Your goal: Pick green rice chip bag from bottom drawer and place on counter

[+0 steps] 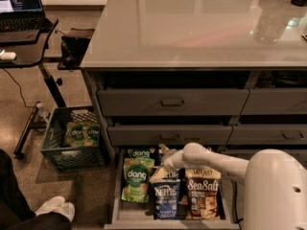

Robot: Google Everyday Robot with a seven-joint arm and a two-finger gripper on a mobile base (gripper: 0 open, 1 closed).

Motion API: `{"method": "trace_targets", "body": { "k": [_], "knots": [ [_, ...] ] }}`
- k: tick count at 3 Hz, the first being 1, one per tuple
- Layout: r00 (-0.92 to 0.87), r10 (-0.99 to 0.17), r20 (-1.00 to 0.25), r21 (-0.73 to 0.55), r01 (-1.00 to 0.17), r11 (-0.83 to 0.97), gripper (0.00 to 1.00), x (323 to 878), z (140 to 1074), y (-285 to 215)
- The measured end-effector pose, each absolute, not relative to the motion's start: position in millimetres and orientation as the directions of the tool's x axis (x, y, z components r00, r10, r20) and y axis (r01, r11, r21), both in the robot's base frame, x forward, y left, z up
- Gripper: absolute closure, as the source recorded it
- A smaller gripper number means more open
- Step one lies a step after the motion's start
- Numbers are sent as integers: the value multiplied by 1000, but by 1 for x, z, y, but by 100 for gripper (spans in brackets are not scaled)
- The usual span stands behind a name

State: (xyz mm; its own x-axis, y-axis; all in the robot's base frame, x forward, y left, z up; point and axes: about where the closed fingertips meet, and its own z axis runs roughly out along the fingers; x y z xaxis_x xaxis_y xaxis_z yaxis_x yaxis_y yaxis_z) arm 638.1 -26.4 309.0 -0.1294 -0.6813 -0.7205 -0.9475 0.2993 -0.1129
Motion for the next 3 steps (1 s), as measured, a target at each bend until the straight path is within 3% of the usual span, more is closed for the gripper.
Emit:
{"method": "trace_targets", "body": {
  "k": [2,3],
  "knots": [
    [120,-761,-638,-316,-942,117,0,624,293,5],
    [120,-761,-638,-316,-942,117,0,624,293,5]
  ]
}}
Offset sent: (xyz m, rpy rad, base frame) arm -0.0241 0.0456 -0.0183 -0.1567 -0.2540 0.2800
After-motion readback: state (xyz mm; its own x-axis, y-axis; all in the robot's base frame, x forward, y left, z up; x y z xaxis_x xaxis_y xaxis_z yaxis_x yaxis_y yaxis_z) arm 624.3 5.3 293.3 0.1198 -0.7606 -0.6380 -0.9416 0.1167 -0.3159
